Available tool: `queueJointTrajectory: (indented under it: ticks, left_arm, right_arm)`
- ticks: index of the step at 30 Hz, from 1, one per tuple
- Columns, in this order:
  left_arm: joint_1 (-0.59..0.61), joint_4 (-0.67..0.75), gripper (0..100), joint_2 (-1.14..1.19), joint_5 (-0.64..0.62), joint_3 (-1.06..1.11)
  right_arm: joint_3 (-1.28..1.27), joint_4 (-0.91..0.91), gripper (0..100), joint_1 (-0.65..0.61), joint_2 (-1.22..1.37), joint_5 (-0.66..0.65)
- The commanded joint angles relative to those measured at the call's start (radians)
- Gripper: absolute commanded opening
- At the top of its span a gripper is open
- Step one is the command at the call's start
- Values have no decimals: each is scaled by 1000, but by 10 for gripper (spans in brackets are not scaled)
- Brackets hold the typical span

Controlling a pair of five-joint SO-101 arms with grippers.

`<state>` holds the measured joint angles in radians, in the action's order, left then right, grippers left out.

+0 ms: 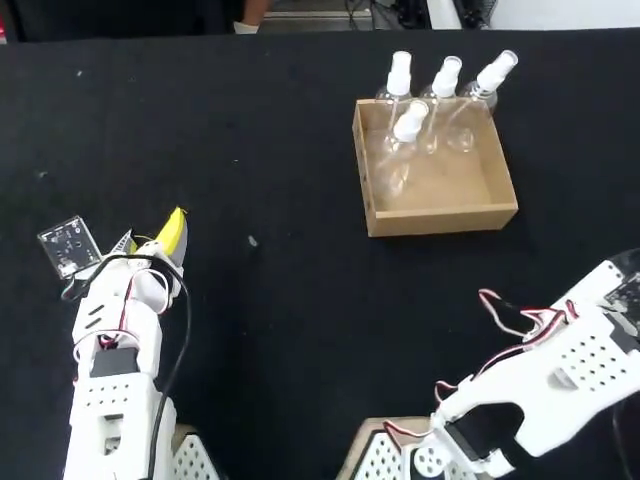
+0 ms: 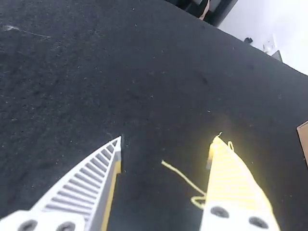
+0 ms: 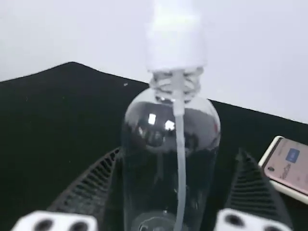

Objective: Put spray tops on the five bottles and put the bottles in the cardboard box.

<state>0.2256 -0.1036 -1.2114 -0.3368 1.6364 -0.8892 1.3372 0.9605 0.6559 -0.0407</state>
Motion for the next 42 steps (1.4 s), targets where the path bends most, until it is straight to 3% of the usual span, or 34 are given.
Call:
queueJointTrajectory:
  ticks: [1, 8, 19, 30, 32, 38, 42]
  left_arm:
    - [5, 20, 278, -11, 12, -13]
    - [5, 20, 278, -11, 12, -13]
    - [5, 18, 278, -11, 12, -13]
    - [5, 18, 278, -11, 12, -13]
    - [5, 18, 278, -9, 12, -13]
    - [5, 23, 278, -9, 12, -13]
    - [5, 20, 278, -9, 12, -13]
  right_arm:
    - [-59, 14, 360, -31, -122, -6]
    - [-154, -6, 352, -54, -294, -6]
    - [-50, -454, 338, -52, -453, -2]
    - [-35, -462, 293, -46, -464, -12]
    - [-42, -462, 295, -44, -464, -64]
    - [-133, -471, 379, -37, -578, -112]
    - [-165, -471, 371, -38, -636, -112]
